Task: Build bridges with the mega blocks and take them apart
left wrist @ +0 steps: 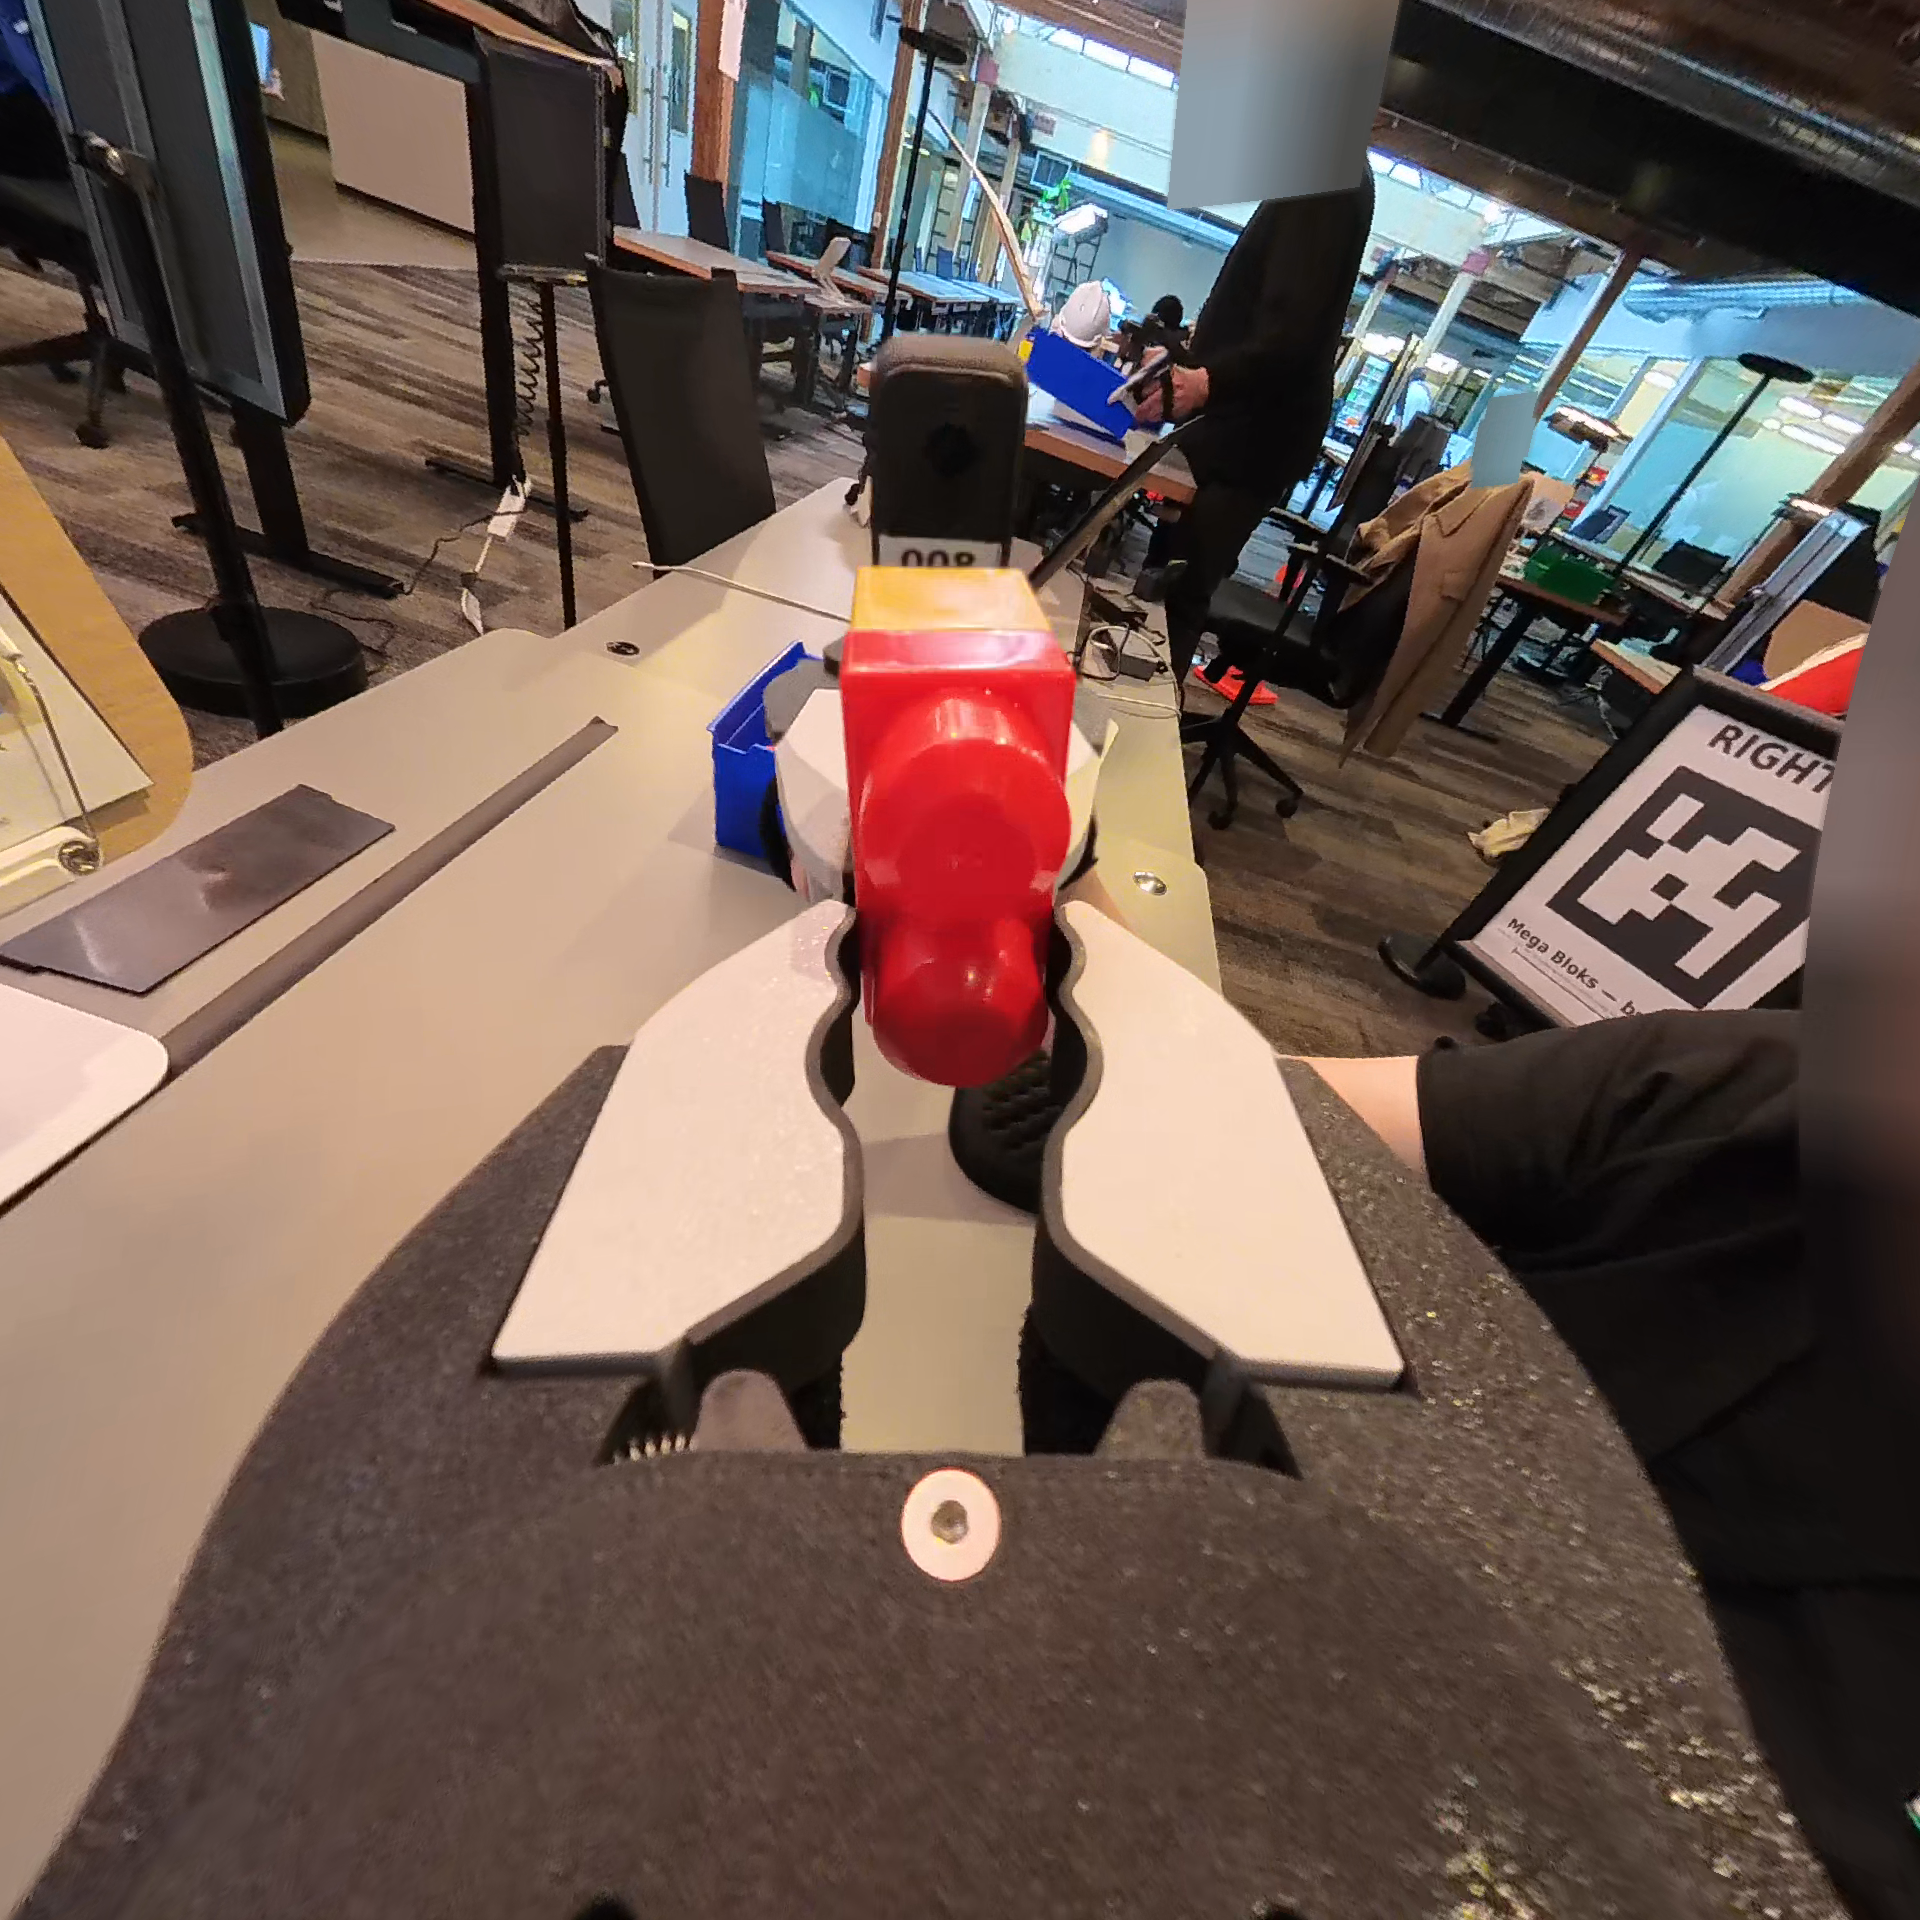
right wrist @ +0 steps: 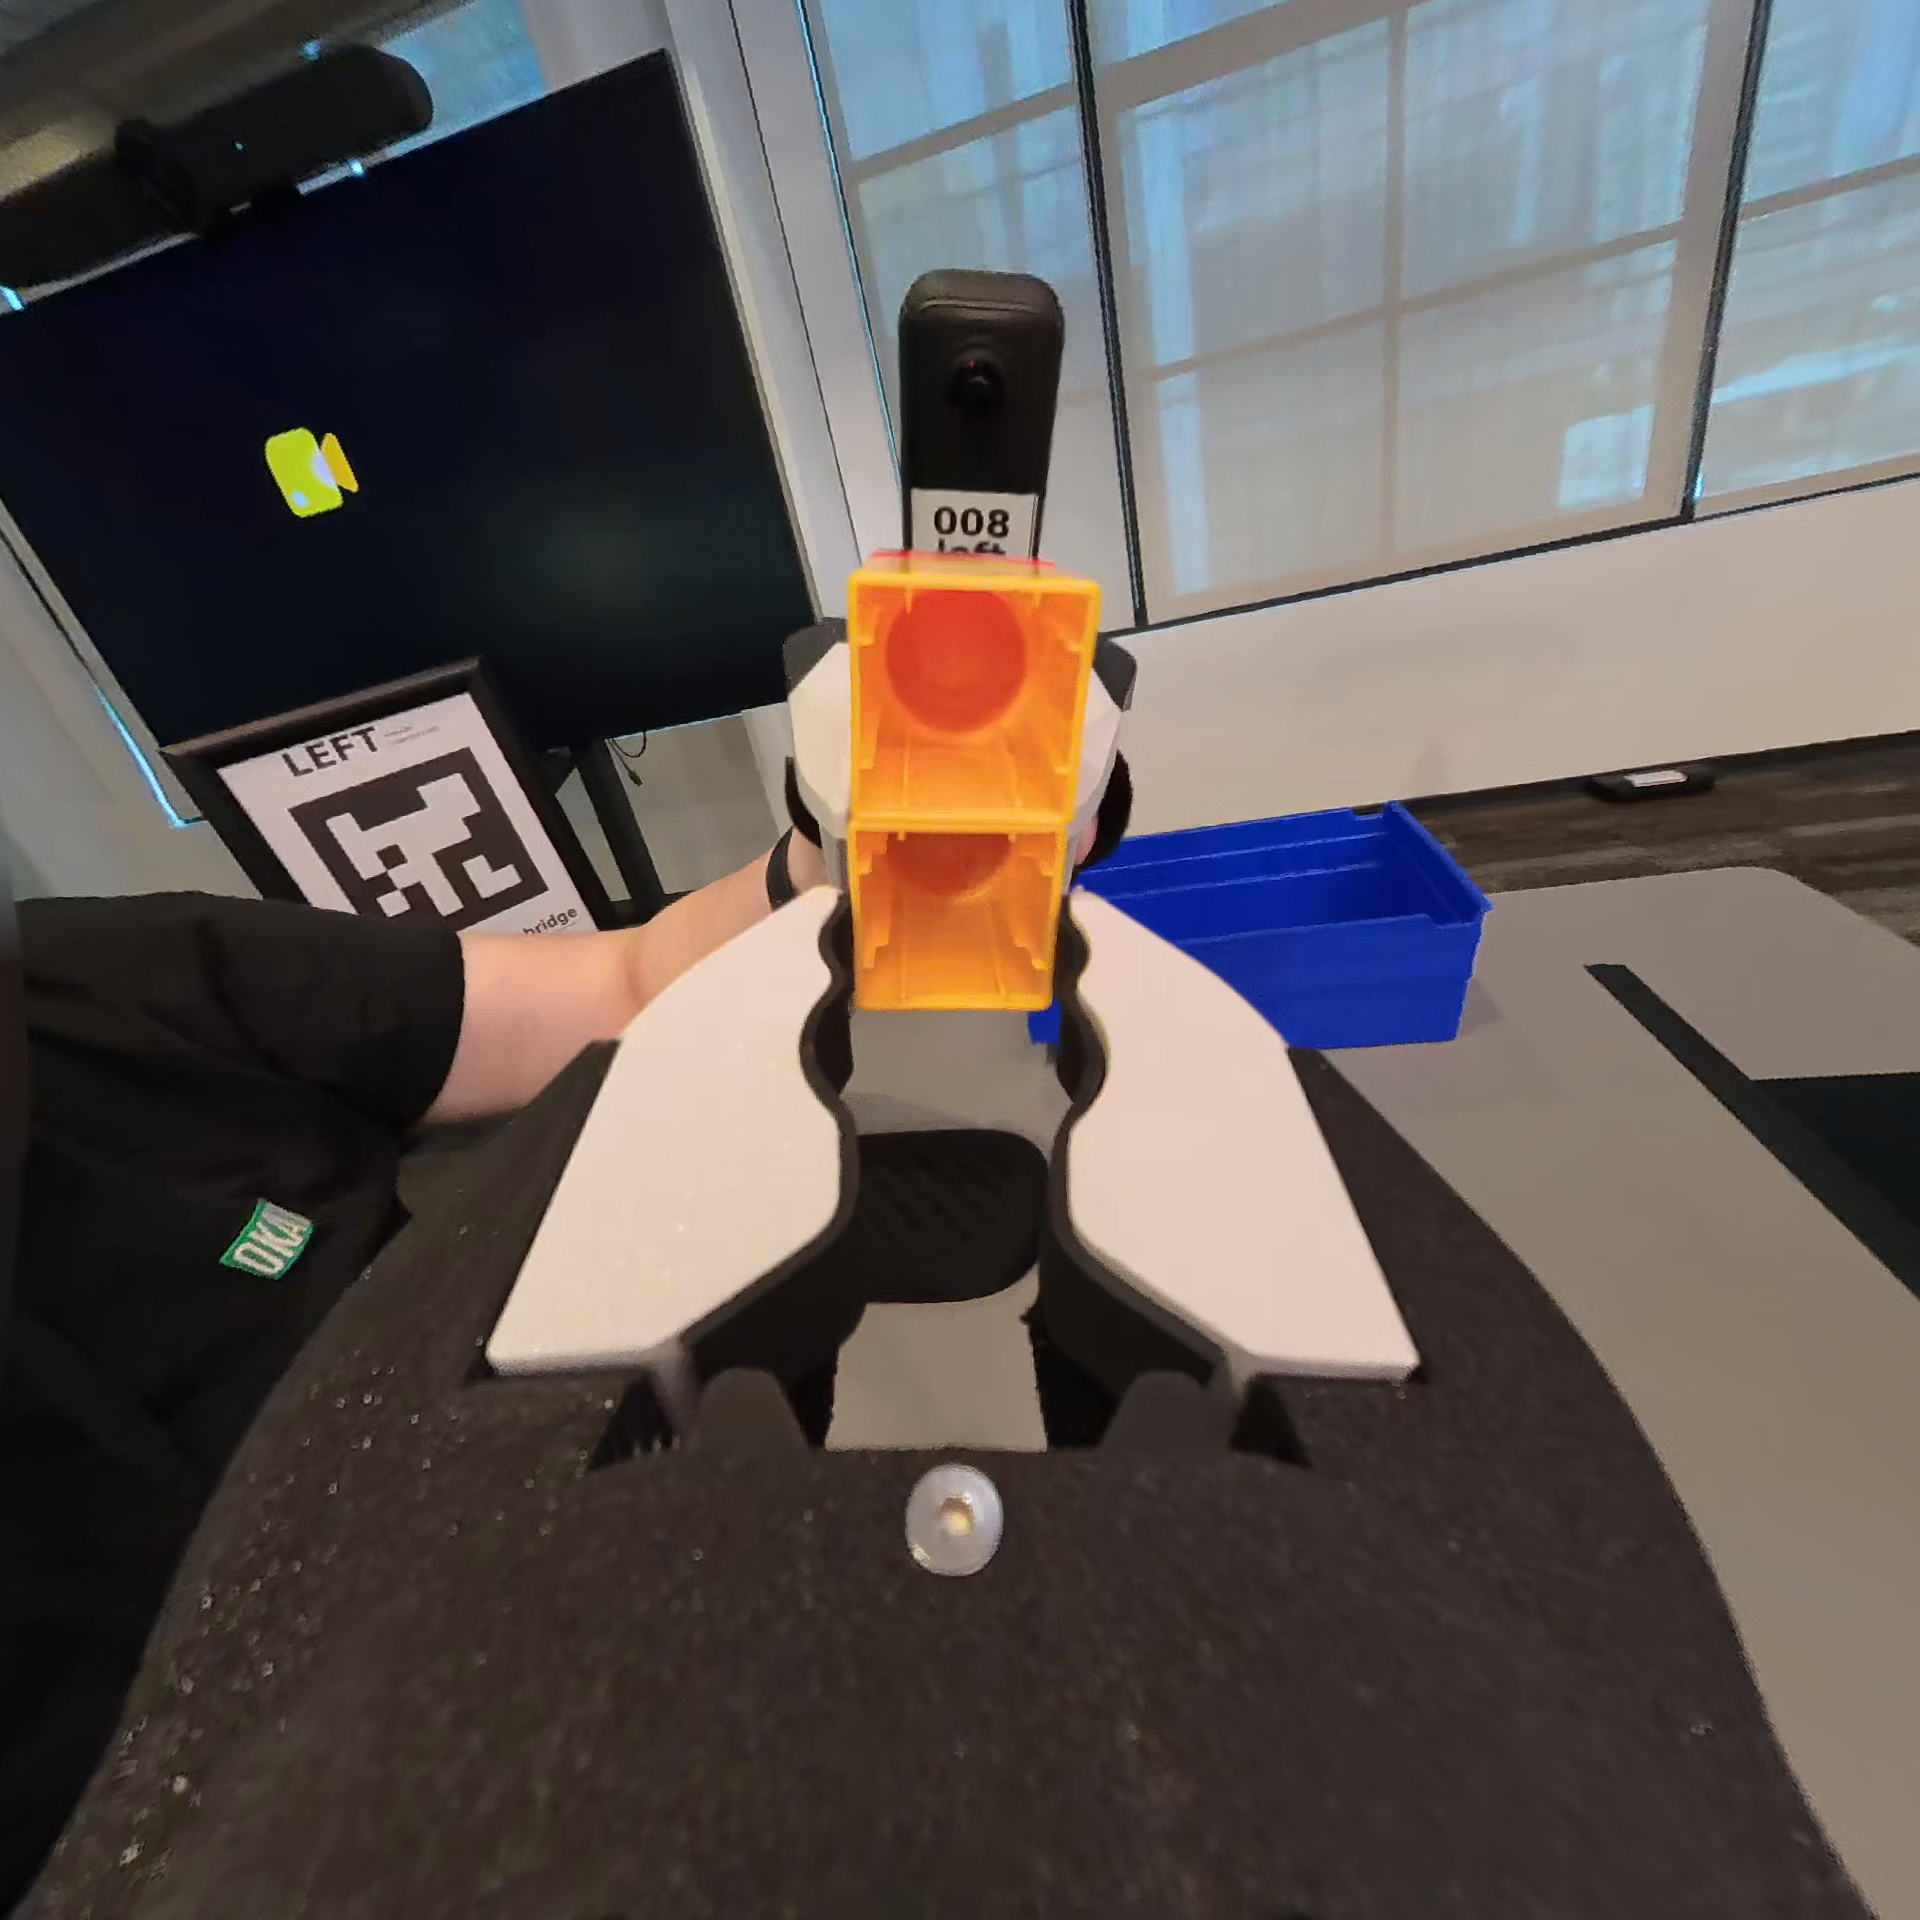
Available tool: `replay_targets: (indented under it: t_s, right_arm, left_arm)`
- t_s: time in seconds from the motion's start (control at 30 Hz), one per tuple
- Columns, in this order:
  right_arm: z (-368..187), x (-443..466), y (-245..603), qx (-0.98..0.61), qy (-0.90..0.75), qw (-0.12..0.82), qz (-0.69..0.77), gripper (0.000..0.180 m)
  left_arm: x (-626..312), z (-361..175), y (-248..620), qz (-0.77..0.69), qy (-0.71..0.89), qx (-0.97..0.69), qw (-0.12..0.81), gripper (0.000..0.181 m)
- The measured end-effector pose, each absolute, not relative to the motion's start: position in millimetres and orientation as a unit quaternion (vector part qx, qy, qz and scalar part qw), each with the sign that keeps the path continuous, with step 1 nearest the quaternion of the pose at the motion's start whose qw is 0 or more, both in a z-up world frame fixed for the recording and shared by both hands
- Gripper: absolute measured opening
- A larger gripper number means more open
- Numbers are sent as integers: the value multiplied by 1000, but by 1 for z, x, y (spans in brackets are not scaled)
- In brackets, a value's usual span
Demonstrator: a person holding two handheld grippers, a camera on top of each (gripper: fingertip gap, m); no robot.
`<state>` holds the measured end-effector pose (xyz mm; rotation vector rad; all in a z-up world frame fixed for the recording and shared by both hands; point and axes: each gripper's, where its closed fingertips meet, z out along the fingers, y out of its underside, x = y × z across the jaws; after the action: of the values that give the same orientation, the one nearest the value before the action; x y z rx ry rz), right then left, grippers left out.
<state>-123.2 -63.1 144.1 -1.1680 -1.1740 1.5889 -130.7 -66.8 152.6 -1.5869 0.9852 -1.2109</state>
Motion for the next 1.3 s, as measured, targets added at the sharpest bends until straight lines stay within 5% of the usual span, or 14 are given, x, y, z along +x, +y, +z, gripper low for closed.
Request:
replay_targets:
  t_s: [0.2, 0.4, 0.87, 1.07, 1.3]
  right_arm:
    - [151, -118, -54, -463, -436, 434, 638, 35]
    - [151, -117, -50, -446, -463, 507, 574, 35]
    - [150, -141, -75, -301, -594, 745, 41, 35]
    - [153, -152, -98, -155, -608, 746, -223, 36]
    - [155, -149, -104, -84, -599, 723, -333, 36]
  left_arm:
    - [-141, 153, -66, -494, 373, -648, 444, 50]
    - [-168, 154, -66, -589, 269, -643, 409, 47]
    - [-207, 142, -91, -702, 130, -649, 262, 62]
    - [-207, 150, -91, -701, 99, -654, 268, 65]
    - [-186, 154, -94, -724, 95, -634, 255, 67]
